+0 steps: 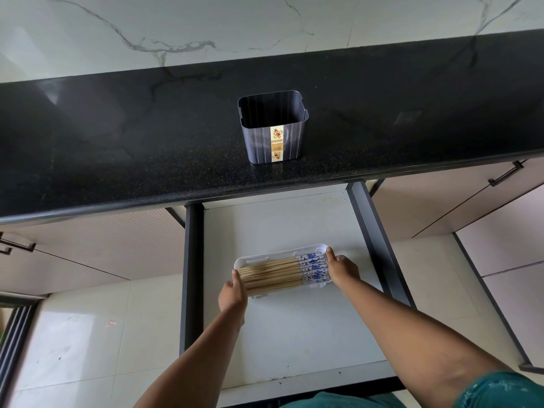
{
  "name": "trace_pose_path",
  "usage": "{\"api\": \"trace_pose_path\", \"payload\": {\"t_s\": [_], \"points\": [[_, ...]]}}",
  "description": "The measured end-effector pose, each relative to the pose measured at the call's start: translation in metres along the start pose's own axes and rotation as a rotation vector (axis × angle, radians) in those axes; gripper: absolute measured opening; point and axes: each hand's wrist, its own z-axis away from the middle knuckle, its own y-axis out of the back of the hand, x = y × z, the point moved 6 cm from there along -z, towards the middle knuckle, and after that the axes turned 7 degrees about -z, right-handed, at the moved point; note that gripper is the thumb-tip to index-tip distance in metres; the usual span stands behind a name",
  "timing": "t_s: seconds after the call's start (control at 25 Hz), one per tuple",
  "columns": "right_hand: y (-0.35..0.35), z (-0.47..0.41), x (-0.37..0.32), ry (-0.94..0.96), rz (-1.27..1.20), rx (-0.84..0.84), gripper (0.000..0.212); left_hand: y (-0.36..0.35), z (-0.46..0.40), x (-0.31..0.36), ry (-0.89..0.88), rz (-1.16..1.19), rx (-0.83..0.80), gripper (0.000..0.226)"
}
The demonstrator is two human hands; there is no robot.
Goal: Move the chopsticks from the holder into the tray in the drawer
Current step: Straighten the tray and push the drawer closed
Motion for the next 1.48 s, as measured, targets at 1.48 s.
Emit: {"api": "trace_pose_path", "payload": {"t_s": [1.48], "points": [[-0.01, 0.093, 0.025, 0.098, -0.2, -0.271, 0.048, 0.002, 0.058, -0.008, -0.389, -0.248, -0.301, 0.069]]}}
